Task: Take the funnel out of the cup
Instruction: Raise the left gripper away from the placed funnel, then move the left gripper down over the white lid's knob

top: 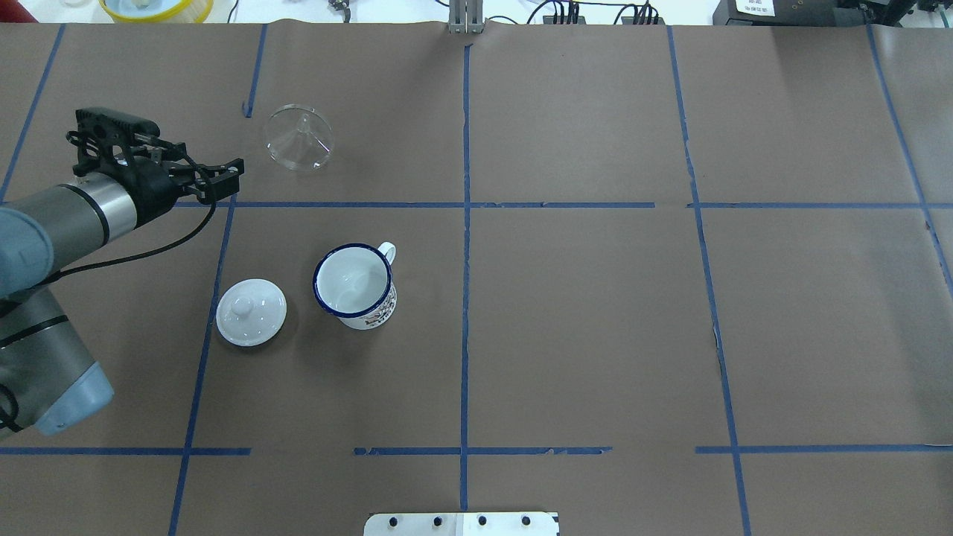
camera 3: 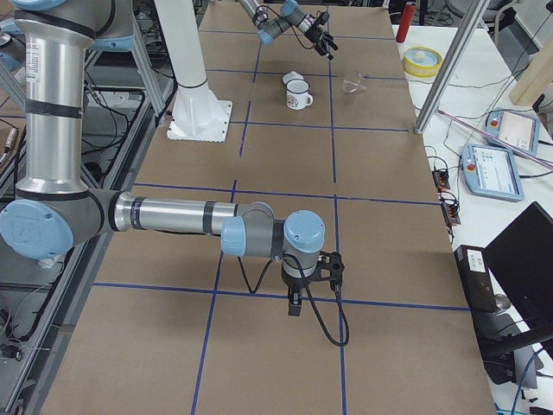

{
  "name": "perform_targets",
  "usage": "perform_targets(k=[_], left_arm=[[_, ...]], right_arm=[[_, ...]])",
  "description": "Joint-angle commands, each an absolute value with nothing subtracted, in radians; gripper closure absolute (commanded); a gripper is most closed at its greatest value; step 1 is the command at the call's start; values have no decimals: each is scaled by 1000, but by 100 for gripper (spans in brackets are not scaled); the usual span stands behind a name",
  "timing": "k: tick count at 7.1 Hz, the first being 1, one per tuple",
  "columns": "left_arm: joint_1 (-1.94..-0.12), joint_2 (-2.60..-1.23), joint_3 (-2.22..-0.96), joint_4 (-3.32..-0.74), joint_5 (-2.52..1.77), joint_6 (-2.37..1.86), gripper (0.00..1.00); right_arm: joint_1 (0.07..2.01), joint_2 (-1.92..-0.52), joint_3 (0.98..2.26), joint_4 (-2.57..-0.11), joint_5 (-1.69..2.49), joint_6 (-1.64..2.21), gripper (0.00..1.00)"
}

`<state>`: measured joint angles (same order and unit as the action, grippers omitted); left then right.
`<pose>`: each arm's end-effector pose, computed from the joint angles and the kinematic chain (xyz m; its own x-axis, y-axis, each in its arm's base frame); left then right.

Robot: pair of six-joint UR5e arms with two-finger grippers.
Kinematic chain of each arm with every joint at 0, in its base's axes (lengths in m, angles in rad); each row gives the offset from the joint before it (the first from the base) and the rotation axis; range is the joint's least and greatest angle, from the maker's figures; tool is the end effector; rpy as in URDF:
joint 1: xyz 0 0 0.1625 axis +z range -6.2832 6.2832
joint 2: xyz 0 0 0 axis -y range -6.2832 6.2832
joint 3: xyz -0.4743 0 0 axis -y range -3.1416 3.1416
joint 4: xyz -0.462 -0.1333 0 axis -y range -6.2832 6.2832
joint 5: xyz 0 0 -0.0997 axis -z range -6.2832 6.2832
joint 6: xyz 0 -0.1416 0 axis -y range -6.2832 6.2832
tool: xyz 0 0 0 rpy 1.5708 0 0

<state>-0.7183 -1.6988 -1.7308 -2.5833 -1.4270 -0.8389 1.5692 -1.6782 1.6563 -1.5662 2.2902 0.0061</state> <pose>0.3998 -0.5534 0.4430 0.6543 0.3065 -0.6913 0.4275 0.6041 0.6725 0.0392 -0.5090 0.7524 0.7522 0.0163 0.6587 -0.0030 0.9998 -0.0213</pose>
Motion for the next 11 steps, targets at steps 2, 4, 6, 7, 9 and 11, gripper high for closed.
perform_targets(k=[2,4,6,7,9,11], left_arm=[[-799,-1686,-1911,-2207,-1714,-853,0],[-798,-1719,-1942,-2001,-1784,-856,0],[-788,-1778,-1881,-1904,-1871,-958,0],[-787,-1808,-1826,-1902,-1931,-989,0],[-747,-1831,-1772,-1908,-1944,-1094,0],[-738,-1827,-1790,-1901,-1945,-1095,0]], right_arm=[[1569,-1678,1657,-1566,2290,6,0],[1569,-1678,1655,-1566,2290,6,0],[1569,-1678,1655,-1566,2290,6,0],[1569,-1678,1657,-1566,2290,6,0],[1569,-1678,1655,-1566,2290,6,0],[1569,-1678,1655,-1566,2290,6,0]])
